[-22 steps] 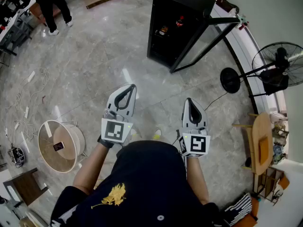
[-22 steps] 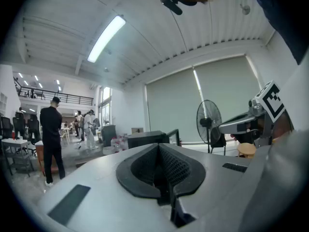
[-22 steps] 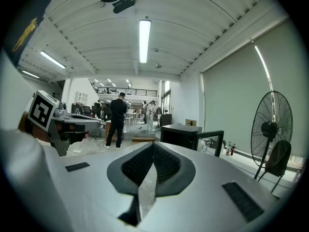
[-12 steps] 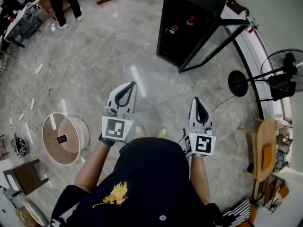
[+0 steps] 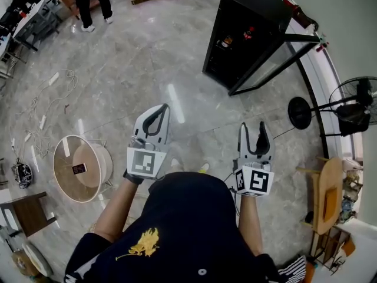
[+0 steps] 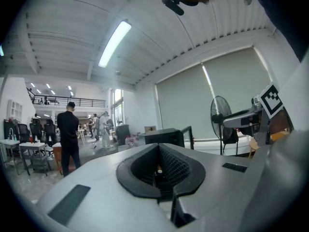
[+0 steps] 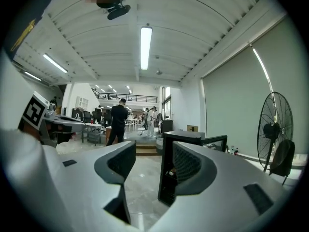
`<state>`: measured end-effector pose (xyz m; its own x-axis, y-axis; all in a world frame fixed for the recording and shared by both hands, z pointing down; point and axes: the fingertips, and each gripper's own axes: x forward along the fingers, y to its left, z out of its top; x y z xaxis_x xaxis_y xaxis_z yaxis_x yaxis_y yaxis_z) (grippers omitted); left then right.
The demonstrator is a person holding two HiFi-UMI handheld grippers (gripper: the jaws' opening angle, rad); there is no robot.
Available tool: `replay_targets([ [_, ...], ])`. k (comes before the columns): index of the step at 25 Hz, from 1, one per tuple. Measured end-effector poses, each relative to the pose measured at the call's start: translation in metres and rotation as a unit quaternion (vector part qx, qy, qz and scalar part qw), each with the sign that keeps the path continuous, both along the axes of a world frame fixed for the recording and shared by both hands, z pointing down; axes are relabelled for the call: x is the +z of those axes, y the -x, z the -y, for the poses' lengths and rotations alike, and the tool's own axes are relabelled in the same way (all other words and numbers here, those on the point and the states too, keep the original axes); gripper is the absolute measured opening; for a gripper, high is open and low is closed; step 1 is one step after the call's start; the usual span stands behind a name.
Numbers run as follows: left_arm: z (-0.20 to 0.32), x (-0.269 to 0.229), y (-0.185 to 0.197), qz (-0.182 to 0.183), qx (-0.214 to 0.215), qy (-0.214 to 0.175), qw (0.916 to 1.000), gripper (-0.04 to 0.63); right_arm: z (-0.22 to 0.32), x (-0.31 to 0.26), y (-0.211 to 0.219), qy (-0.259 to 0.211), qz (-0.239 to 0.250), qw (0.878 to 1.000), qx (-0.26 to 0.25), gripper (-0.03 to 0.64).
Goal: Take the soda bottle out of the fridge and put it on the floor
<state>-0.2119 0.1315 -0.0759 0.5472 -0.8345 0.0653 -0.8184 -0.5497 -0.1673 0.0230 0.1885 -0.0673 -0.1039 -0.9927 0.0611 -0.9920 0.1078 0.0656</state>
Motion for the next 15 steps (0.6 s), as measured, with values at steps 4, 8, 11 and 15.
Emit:
replay_targets([
  [4, 0.001, 0.003, 0.030, -0.003, -0.002, 0.002, 1.0000, 0.017, 0.003, 0.002, 0.018, 0.001, 0.018, 1.000, 0.008, 0.295],
  [8, 0.001, 0.004, 0.054, -0.010, 0.006, 0.002, 0.9999, 0.017, -0.002, 0.001, 0.040, 0.007, 0.013, 1.000, 0.020, 0.296],
  [11, 0.003, 0.006, 0.065, -0.017, 0.019, 0.001, 0.9997, 0.017, -0.010, 0.002, 0.055, 0.013, 0.007, 0.999, 0.031, 0.296],
  [15, 0.011, 0.012, 0.062, -0.007, 0.039, -0.006, 0.9992, 0.017, -0.014, 0.010, 0.059, 0.026, -0.003, 0.999, 0.041, 0.295],
])
